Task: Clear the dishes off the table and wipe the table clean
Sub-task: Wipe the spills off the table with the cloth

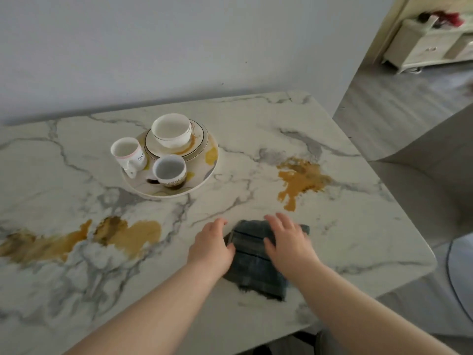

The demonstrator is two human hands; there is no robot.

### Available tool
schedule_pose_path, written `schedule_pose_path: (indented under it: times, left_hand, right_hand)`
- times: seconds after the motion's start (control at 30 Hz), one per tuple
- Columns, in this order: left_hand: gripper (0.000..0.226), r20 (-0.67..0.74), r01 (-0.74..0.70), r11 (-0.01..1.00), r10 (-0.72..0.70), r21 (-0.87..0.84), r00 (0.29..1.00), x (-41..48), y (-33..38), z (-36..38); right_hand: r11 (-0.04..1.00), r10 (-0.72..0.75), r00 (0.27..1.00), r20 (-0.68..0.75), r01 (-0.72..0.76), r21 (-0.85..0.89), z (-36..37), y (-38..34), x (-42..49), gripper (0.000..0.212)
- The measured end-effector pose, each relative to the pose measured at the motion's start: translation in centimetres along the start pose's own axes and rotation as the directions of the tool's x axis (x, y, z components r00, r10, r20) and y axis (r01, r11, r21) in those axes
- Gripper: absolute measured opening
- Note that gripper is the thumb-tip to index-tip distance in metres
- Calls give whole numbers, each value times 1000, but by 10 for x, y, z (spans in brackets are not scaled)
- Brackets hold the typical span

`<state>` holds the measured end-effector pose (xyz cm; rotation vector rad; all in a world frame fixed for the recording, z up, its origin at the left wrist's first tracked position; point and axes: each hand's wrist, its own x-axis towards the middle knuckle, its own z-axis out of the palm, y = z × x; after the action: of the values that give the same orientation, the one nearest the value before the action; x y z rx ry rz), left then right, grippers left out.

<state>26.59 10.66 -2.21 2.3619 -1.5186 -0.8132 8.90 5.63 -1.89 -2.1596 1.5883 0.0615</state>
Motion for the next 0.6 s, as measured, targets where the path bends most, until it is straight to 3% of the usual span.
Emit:
schedule_pose_path:
  times: [0.03,0.1,0.17,0.27,0.37,0.5,0.6]
  left_hand:
    - [55,-7,-137,989,137,50,991,-2,-1,5]
    - [62,133,-390,905,371,171,919,-7,-3,19]
    - [68,294,-483,827,404,286,866,-11,-7,38]
    - [66,282,-449,808,361,381,889,-6,-11,58]
    - [76,99,-379,841,370,386,924,7,-9,70]
    - [89,85,-212,927,195,309,977,43,9,73]
    - [84,55,-119,952,108,282,993,79,32,69]
  right_hand:
    - [999,-36,999,20,37,-35,17,-4,-8,63]
    - [992,-46,996,82,55,-111,48,-6,-19,77]
    - [984,-26,996,86,41,-174,70,-2,-27,81]
    - [980,-20,998,55,30,-194,79,4,-26,81]
    - [970,-104,994,30,108,-219,74,11,-4,75]
    - [941,-231,969,87,245,-233,50,23,48,71]
    - [923,-309,944,111,326,-203,27,36,93,65]
